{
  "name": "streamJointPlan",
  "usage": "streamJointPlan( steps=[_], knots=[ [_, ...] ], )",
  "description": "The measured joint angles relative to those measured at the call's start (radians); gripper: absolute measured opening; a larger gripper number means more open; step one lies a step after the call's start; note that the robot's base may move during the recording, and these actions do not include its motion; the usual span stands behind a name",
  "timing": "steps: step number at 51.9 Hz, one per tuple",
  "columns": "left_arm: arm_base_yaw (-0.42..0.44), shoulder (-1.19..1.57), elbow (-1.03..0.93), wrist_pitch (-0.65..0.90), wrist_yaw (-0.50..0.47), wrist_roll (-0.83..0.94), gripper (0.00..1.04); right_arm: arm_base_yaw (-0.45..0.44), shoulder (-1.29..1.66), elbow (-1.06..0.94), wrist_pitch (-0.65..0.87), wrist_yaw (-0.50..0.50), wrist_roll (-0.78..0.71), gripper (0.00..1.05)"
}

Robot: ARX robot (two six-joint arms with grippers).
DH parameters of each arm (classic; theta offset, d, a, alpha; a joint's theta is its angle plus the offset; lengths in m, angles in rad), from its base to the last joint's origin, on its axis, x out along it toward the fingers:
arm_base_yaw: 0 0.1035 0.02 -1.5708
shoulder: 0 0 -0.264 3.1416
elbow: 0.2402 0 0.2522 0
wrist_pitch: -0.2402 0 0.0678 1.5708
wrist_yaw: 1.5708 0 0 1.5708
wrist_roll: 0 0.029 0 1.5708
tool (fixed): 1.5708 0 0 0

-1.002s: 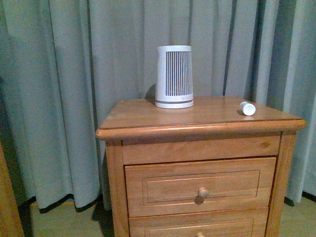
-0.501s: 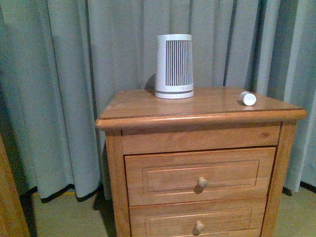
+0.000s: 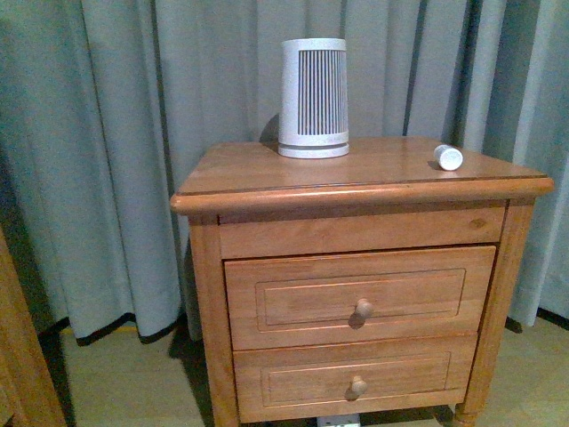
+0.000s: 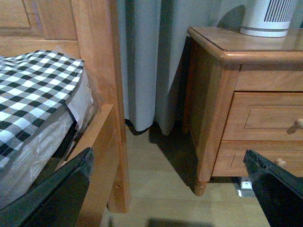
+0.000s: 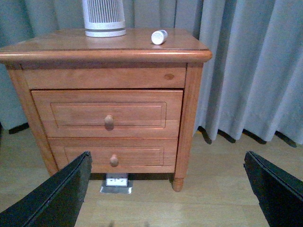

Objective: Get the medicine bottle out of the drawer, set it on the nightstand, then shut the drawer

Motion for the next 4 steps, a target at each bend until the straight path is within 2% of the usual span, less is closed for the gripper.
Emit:
streamJointPlan(
  steps=[4],
  knots=[
    [0.0,0.0,0.0,0.0,0.0,0.0,0.98,0.0,0.0,0.0,0.0,0.0,0.0,0.98]
  ],
)
